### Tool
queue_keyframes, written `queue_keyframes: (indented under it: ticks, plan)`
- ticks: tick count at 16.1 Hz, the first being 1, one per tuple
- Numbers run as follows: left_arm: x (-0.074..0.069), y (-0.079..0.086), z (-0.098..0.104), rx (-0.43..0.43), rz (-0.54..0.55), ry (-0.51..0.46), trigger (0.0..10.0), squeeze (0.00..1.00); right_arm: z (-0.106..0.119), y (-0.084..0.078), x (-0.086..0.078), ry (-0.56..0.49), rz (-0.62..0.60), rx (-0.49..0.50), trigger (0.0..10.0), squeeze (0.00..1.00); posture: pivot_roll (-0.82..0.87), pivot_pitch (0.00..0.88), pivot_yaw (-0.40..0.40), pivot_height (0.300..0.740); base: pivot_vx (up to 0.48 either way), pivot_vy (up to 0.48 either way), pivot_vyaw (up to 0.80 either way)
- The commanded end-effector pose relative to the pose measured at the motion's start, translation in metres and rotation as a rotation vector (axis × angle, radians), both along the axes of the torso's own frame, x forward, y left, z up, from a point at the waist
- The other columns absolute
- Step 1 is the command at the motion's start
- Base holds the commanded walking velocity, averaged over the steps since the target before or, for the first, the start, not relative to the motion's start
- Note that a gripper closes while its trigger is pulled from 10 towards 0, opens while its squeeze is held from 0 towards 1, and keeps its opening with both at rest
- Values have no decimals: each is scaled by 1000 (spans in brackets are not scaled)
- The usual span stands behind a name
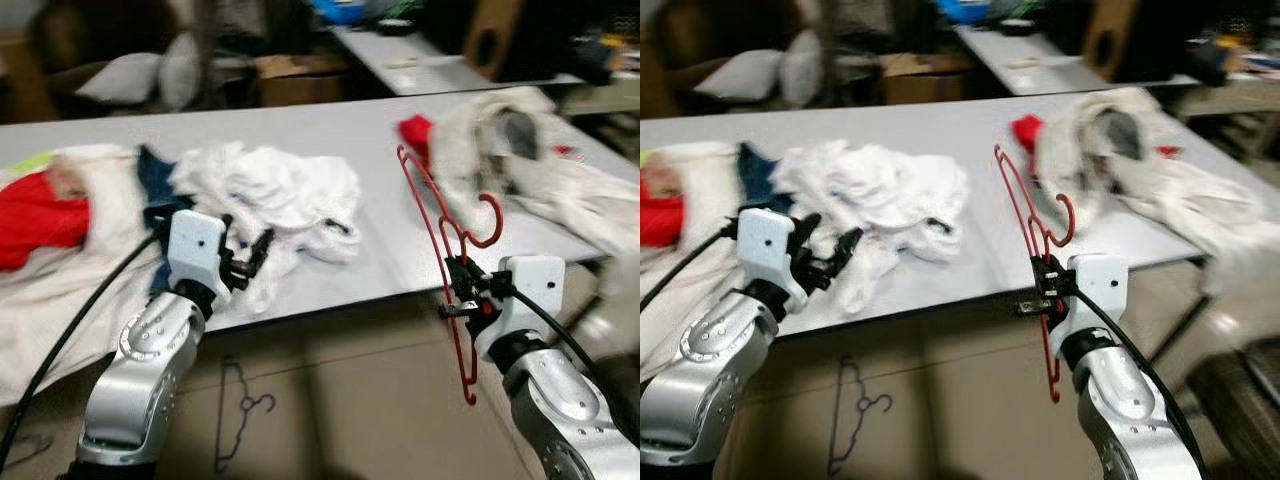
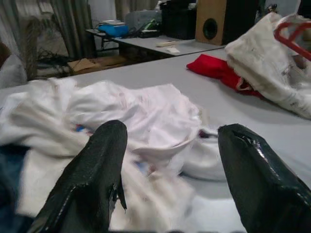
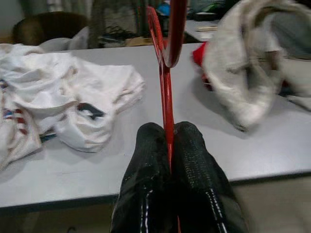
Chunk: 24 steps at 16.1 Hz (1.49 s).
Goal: Hang hanger
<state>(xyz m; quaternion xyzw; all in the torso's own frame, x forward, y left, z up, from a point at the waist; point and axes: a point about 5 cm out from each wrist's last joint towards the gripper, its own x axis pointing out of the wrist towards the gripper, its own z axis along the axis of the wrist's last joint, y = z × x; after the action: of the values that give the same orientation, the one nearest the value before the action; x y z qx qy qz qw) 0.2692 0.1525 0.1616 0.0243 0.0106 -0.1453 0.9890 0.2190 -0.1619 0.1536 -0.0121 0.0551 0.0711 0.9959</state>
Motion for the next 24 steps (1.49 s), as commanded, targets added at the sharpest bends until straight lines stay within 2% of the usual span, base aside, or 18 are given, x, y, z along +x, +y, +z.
queue_keyframes:
  ticks: [1, 3, 5, 6, 8, 10, 11, 12, 13, 14, 15, 16, 20, 24]
  plan:
    - [1, -1, -4, -11, 26, 11, 10000, 0, 2, -6, -1, -6, -7, -12, 10000, 0, -117, 0, 20, 740, 0, 0, 0]
    - [2, 4, -9, 21, 60, 23, 10000, 0, 1, -7, 0, 0, 11, -17, 10000, 0, -114, 0, 19, 740, 0, 0, 0]
    - [7, 11, -18, 53, 131, 68, 10000, 0, 0, -15, 4, 8, 52, -60, 10000, 0, -111, 0, 24, 740, 0, 0, 0]
    - [12, 18, -19, 64, 186, 71, 10000, 1000, 3, -21, 7, 2, 62, -78, 10000, 0, -115, 0, 27, 740, 0, 0, 0]
    - [17, 22, -19, 71, 199, 71, 10000, 1000, 6, -28, 10, -2, 89, -89, 10000, 0, -109, 0, 30, 740, 0, 0, 0]
    - [20, 12, -36, 88, 70, 181, 10000, 1000, 4, -29, 10, 14, 158, -115, 10000, 0, -99, 0, 20, 740, 0, 0, 0]
    - [20, 11, -46, 128, 26, 222, 10000, 102, 2, -28, 11, 20, 171, -134, 10000, 0, -107, 0, 23, 740, 0, 0, 0]
    - [21, 13, -52, 155, 31, 239, 10000, 0, 2, -27, 11, 24, 178, -143, 10000, 0, -111, 0, 26, 740, 0, 0, 0]
    - [24, 23, -59, 200, 92, 254, 10000, 0, 3, -24, 10, 23, 203, -137, 10000, 0, -113, 0, 24, 740, 0, 0, 0]
    - [26, 27, -61, 203, 110, 259, 10000, 0, 3, -23, 9, 23, 223, -139, 10000, 0, -113, 0, 21, 740, 0, 0, 0]
    - [28, 35, -63, 251, 142, 252, 4549, 0, 3, -20, 6, 26, 254, -150, 10000, 0, -114, 0, 23, 740, 0, 0, 0]
    - [29, 40, -63, 274, 158, 244, 0, 0, 2, -19, 5, 29, 264, -152, 10000, 0, -115, 0, 25, 740, 0, 0, 0]
    - [34, 40, -68, 207, 133, 275, 0, 0, -2, -16, 0, 42, 285, -153, 10000, 0, -118, 0, 29, 740, 0, 0, 0]
    - [37, 40, -75, 192, 135, 304, 0, 0, -2, -15, 0, 42, 294, -158, 10000, 0, -121, 0, 32, 740, 0, 0, 0]
